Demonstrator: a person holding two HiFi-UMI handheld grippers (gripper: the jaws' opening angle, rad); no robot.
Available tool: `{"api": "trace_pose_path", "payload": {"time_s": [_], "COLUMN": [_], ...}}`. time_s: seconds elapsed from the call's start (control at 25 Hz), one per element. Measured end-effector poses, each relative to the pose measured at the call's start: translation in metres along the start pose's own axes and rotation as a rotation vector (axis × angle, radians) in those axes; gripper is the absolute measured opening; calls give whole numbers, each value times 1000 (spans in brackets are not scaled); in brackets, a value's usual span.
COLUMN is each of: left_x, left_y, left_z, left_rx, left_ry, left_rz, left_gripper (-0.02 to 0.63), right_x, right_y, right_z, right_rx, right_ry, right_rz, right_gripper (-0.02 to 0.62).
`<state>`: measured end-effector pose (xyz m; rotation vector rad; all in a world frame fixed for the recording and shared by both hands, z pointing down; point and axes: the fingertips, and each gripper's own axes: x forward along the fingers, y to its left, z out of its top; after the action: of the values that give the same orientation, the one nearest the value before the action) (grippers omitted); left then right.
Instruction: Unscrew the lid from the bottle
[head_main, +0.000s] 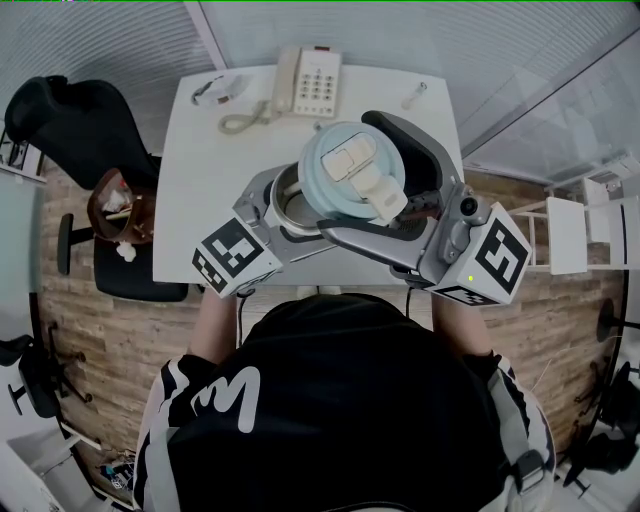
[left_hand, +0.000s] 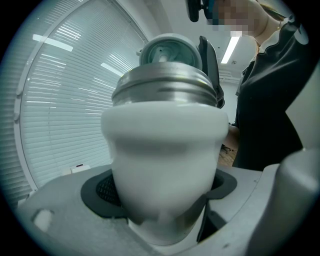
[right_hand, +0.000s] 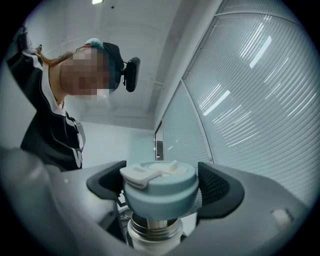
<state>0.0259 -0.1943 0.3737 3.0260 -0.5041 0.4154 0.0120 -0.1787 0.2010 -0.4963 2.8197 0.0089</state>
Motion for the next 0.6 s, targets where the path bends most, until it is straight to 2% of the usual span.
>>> {"api": "trace_pose_path", "payload": {"time_s": [0.6], "left_x": [1], "left_y": [-2], "left_z": [-2], "left_rx": [-19], "left_ry": [10], "left_rz": [-12], "left_gripper": [448], "right_x": [0], "right_y": [1], "right_z": [-1], "right_rx": [-3], "right_ry": [0], "right_rz": [4], "right_gripper": [439]}}
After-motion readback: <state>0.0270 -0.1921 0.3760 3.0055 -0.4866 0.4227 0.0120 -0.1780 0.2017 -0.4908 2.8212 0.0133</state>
